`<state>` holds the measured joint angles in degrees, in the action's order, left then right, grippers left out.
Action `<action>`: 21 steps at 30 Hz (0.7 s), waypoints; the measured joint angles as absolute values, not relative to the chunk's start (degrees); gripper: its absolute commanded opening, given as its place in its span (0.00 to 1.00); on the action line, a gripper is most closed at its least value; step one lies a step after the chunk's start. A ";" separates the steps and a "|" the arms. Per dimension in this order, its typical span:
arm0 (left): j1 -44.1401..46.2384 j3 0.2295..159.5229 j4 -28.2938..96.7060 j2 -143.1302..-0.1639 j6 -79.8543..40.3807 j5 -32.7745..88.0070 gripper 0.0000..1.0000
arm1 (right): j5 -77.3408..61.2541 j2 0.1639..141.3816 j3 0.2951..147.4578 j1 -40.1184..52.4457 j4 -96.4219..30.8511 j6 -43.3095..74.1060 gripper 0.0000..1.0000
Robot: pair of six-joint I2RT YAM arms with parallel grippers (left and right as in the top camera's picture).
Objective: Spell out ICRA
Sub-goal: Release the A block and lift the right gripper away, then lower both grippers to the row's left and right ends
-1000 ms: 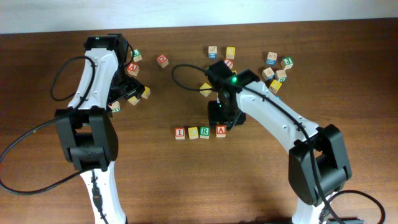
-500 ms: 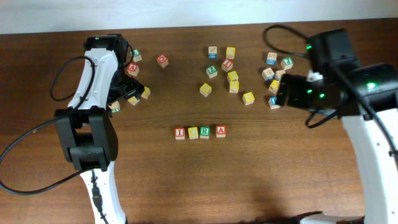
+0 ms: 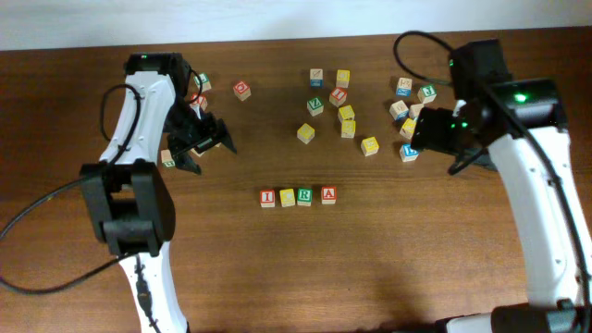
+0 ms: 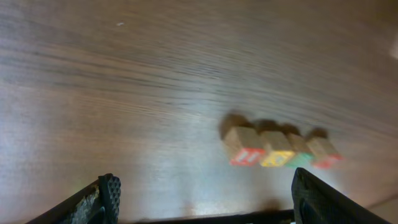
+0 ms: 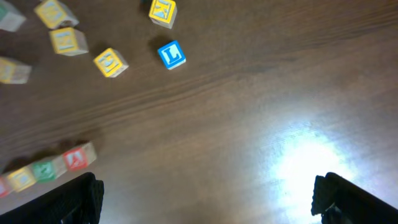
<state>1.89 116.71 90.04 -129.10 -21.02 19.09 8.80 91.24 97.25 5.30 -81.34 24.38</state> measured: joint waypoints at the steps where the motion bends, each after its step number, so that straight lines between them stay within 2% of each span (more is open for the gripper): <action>1: 1.89 116.55 89.71 -126.85 -19.73 19.64 0.82 | 9.21 92.60 94.74 5.28 -79.44 24.16 0.98; 6: 1.89 116.86 89.36 -100.68 -15.68 15.16 0.88 | 9.67 97.25 90.74 5.28 -78.13 23.99 0.98; 8: 1.89 117.86 92.92 -91.37 -15.35 11.27 0.85 | 9.58 97.25 90.74 5.28 -77.56 23.97 0.98; 13: 1.89 114.69 96.31 -91.15 -15.97 8.82 0.91 | 6.28 97.25 90.74 5.28 -75.11 23.99 0.98; 14: 1.98 112.12 96.03 -91.42 -16.25 8.56 0.99 | 5.96 97.25 90.74 5.28 -74.85 23.97 0.98; 15: 2.24 109.34 95.09 -91.59 -16.43 8.34 1.00 | 5.78 97.25 90.74 5.28 -74.78 23.99 0.98; 16: 2.70 106.00 93.30 -91.61 -16.73 8.16 0.85 | 5.61 97.25 90.74 5.28 -74.50 23.97 0.98; 17: 3.18 103.63 91.88 -91.88 -16.84 8.10 0.77 | 5.48 97.25 90.74 5.28 -73.91 24.01 0.98; 18: 3.57 100.99 89.10 -91.90 -16.88 8.05 0.71 | 5.15 97.25 90.72 5.28 -73.03 23.99 0.98; 19: 3.77 99.42 87.22 -91.90 -16.86 8.05 0.70 | 4.82 97.25 90.72 5.28 -72.18 23.99 0.99; 20: 3.92 97.56 85.54 -91.96 -16.99 8.12 0.62 | 4.40 97.25 90.61 5.28 -71.11 23.99 0.95; 21: 4.01 95.96 84.31 -91.96 -17.15 8.16 0.42 | 3.81 97.25 90.30 5.28 -70.30 23.97 0.84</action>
